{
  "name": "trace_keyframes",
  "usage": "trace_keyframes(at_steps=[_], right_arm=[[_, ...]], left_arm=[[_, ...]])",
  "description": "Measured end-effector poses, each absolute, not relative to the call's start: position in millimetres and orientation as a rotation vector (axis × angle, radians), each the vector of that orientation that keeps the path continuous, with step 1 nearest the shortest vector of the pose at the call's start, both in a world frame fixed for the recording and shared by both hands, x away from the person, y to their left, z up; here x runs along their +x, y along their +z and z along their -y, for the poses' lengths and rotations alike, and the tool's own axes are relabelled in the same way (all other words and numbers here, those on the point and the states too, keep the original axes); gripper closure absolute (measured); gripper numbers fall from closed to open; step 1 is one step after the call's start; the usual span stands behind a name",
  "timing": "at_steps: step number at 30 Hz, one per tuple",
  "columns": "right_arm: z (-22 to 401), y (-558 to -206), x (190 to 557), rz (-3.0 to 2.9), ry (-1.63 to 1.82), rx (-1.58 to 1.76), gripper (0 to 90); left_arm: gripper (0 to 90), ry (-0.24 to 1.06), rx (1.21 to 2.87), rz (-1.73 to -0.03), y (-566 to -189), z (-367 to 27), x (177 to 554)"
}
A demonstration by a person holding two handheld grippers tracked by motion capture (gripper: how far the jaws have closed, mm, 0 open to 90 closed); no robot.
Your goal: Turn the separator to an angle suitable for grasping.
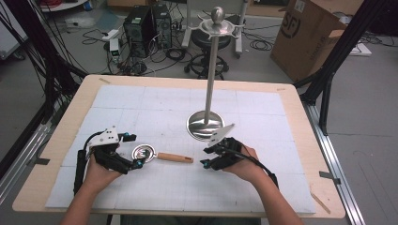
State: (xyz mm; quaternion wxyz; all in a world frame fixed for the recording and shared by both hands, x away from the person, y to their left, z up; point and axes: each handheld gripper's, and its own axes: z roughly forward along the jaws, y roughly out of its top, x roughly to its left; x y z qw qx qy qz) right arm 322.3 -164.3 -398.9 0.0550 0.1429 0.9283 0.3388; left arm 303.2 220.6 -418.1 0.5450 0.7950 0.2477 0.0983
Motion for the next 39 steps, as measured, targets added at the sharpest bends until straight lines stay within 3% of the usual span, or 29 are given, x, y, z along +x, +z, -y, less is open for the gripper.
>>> trace_keyframes(at_steps=[20, 32, 39], right_arm=[[262, -397, 296, -2.52, 1.317, 0.697, 43.9], [287, -392, 293, -2.369, 1.409, 0.793, 40.0], [292, -394, 296, -2.312, 1.421, 0.814, 31.9]], left_arm=[[1.7, 0.232, 1.906, -0.571, -420, -217, 302], [1.7, 0.211, 1.884, -0.553, -420, -217, 303], [1.7, 0.216, 1.895, -0.544, -421, -215, 303]])
